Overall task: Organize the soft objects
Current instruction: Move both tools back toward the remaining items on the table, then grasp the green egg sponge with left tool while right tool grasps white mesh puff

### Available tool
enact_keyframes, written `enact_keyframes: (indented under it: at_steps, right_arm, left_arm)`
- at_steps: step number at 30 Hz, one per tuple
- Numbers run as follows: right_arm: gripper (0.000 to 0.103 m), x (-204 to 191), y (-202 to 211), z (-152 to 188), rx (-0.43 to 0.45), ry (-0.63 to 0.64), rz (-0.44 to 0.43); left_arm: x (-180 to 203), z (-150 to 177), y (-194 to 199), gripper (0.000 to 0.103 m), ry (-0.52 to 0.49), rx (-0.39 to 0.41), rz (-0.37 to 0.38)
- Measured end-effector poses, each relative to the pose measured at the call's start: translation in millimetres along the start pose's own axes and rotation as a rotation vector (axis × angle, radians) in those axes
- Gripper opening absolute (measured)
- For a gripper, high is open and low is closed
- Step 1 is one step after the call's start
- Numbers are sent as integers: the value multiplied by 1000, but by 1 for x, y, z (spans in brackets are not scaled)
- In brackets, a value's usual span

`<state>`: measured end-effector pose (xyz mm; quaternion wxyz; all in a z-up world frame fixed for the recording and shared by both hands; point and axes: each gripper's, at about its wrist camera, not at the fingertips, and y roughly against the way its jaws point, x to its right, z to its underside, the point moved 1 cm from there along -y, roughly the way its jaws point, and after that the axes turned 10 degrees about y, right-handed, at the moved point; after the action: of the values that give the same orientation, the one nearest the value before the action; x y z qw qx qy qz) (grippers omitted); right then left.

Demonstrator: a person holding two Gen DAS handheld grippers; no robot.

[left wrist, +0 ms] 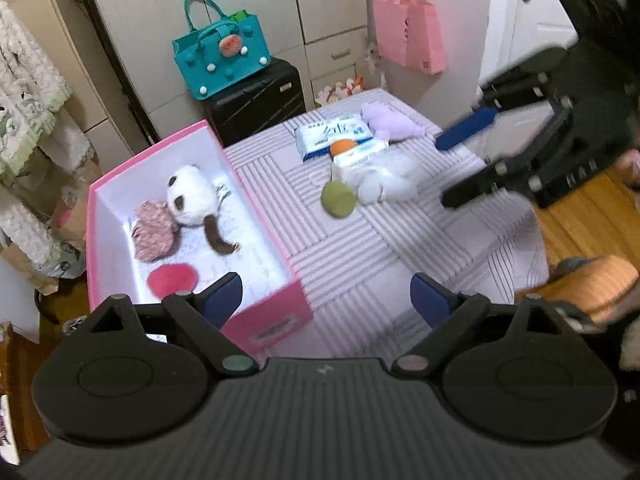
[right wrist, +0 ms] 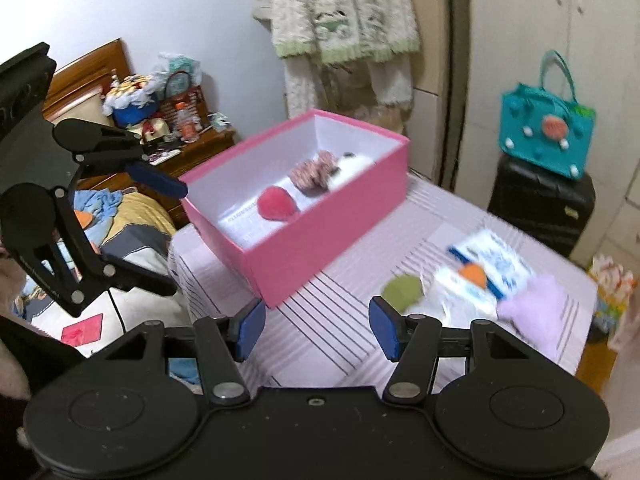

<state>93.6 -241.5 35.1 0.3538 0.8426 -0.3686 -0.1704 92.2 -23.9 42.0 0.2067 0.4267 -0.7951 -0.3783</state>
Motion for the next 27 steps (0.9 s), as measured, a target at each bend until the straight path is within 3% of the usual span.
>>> enact_keyframes:
  at_steps: [12,15,20,24,27]
  right_arm:
    - [67,40,-21,63,47,-45,112]
    - [67,54,-34,75,72,-50,148]
    - [67,69,-63,88,107,-22,183]
    - [73,71,-82,95,133,51,236]
    - [84,75,-93,96,143,68,252]
  left_arm:
    - [35,-26,-54,91,37,152,86]
    - [38,-31,-69,91,65,191,60]
    - [46,-38,-105,90,71,238,-63]
    - [44,-45,-128,89,89,229,-75]
    - [42,-51,-145,85,120,203,-54]
